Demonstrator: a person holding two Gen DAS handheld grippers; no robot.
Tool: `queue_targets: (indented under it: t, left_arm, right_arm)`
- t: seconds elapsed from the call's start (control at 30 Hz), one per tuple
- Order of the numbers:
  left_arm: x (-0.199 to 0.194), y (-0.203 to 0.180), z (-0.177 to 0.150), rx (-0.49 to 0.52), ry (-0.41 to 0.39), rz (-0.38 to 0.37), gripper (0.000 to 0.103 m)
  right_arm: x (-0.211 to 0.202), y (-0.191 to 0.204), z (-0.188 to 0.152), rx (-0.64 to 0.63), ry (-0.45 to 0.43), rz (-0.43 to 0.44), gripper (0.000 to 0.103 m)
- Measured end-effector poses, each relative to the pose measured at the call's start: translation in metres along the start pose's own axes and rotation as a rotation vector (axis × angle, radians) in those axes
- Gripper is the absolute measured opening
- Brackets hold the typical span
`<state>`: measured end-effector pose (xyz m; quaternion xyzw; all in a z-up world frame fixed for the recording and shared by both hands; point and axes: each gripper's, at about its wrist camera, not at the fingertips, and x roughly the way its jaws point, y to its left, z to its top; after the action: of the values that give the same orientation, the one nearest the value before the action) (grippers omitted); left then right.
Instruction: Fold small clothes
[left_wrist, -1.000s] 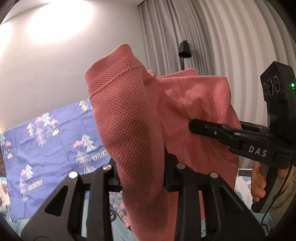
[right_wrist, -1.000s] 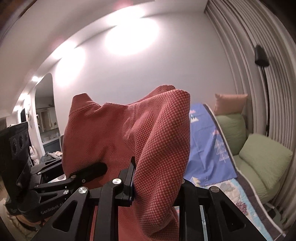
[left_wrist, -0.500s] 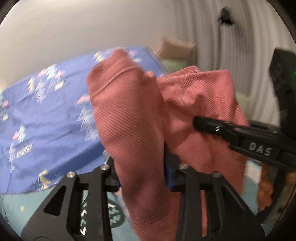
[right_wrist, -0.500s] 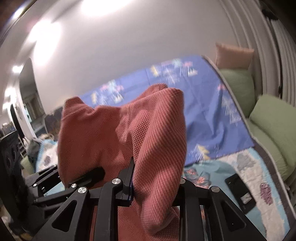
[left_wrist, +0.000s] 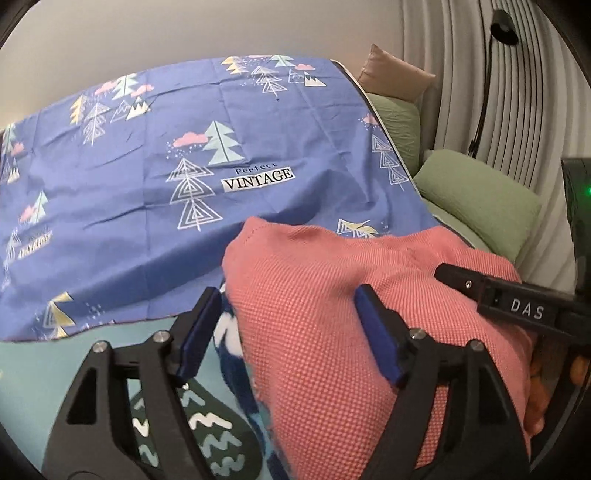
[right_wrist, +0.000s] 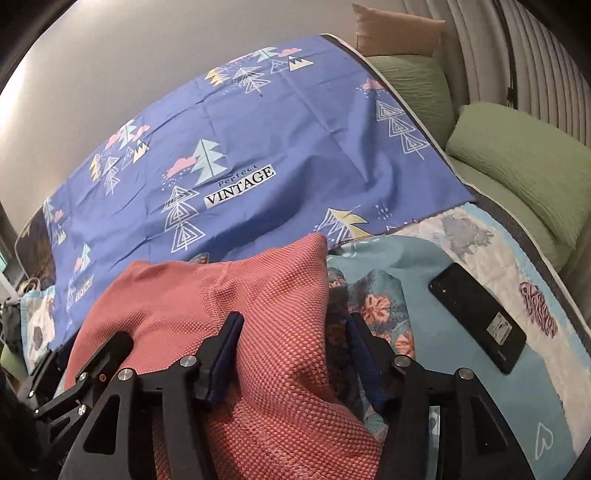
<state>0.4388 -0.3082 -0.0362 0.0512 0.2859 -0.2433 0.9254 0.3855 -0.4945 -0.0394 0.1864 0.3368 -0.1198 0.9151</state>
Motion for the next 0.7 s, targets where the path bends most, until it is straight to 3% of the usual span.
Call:
queue_targets:
  t: [0.03,0.2,0.3,0.5,0.6,0.7]
  left_arm:
    - [0.002,0.003,0.000,-0.002,-0.006,0.008,0.078]
    - [-0.031,0.001,-0.005,0.016,-0.036,0.048,0.083]
    - [-0.057,0.003,-0.008,-0.032,-0.007,0.043,0.084]
    - [-0.142,-0.016,-0.033,-0.013,-0.038,0.012,0.087]
    - [-0.185,-0.024,-0.046,0.003,-0.076,-0.002,0.098]
    - [-0.228,-0.029,-0.059,0.024,-0.109,0.003,0.099]
  right_arm:
    - [-0.001,0.001,0.000,-0.004,-0.007,-0.002,0.057]
    - [-0.024,0.011,-0.003,-0.063,-0.050,-0.041,0.059]
    - [-0.067,0.019,-0.015,-0.095,-0.079,-0.057,0.059]
    - [-0.165,0.035,-0.073,-0.210,-0.154,-0.053,0.060]
    - [-0.213,0.035,-0.102,-0.214,-0.237,-0.036,0.065]
    - [-0.249,0.036,-0.127,-0.221,-0.288,-0.050,0.067]
